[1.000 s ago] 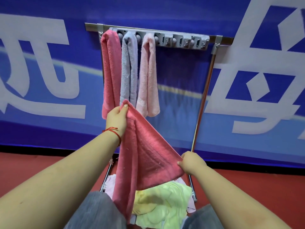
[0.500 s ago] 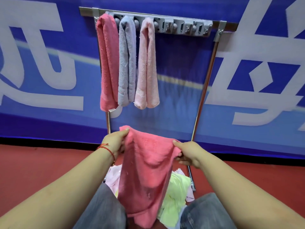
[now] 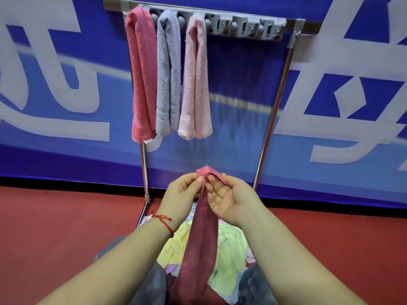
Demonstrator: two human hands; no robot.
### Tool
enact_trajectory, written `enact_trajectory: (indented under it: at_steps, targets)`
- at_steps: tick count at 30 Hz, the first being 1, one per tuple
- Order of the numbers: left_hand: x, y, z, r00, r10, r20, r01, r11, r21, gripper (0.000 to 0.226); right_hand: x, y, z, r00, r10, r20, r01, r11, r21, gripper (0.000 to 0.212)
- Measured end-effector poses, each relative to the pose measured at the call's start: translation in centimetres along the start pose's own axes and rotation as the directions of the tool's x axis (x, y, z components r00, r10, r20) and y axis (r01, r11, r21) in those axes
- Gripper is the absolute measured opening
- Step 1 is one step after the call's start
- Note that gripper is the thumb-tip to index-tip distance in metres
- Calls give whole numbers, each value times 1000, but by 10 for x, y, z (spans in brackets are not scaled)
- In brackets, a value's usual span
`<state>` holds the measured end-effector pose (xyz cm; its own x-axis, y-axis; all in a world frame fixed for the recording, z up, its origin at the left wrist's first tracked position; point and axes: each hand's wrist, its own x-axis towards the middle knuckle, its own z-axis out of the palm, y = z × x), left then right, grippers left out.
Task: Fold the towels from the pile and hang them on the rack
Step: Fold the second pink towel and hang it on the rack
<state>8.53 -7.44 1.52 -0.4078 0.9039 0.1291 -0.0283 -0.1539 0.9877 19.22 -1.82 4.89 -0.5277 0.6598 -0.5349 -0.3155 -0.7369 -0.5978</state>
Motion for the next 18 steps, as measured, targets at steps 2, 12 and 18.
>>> enact_trajectory:
  at_steps: [2, 12, 18]
  targets:
    - [-1, 0, -2, 1000, 22, -7, -22, 999, 25, 20, -1, 1, 1, 1000, -6, 9, 6, 1000, 17, 31]
    - [-1, -2, -4, 993, 94, -74, -82, 986, 143, 16, -5, 2, -5, 999, -24, 32, 27, 995, -95, 28]
    - [0, -10, -5, 997, 43, -64, -31, 981, 191, 19, -8, -2, -12, 876, -469, 111, 413, 612, -674, 22]
